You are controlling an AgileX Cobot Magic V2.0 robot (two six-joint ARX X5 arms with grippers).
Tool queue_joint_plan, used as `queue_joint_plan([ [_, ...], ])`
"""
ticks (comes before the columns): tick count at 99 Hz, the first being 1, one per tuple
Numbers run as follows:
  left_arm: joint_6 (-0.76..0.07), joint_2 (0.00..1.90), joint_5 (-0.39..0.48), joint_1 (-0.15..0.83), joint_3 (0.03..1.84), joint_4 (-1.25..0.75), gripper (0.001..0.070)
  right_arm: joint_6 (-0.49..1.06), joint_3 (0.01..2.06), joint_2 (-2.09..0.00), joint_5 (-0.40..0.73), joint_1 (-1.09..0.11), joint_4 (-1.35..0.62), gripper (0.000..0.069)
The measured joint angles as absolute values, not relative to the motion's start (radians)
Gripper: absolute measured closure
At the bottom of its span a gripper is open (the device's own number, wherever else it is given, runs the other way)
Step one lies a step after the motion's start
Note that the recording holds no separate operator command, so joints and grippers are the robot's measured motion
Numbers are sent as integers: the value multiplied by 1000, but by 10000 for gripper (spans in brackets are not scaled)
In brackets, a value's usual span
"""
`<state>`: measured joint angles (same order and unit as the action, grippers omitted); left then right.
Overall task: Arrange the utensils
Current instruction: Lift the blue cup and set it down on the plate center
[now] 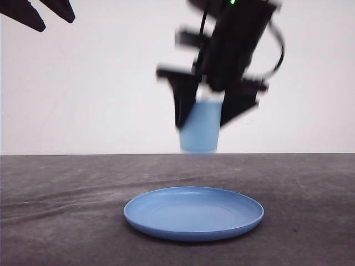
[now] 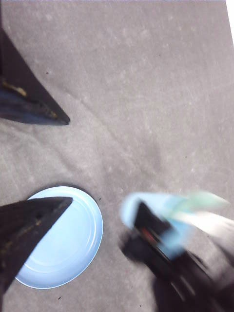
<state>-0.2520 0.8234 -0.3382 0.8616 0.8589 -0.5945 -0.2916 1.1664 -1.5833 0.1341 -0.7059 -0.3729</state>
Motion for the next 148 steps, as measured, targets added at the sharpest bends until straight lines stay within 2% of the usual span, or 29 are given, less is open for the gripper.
queue_joint_plan([
  [26,-252,823,-338,862,859,-595,436,-228,1166,-1373,176,-815,-511,289],
  [42,-252,823,-338,862,859,-595,436,-217,1164,-1363,211,-884,-576,289],
  [62,-252,823,-338,862,859,-595,436,-243,1050,-1364,238,-962,-490,290],
  [84,-252,823,-338,862,859,-595,436,-301,907,-1392,239,-989,-365,291],
  [118,-252,823,-338,862,859,-595,436,-322,894,-1533,239,-994,-286,291],
  [148,-252,823,-338,862,859,-598,436,-323,894,-1560,252,-995,-268,291],
])
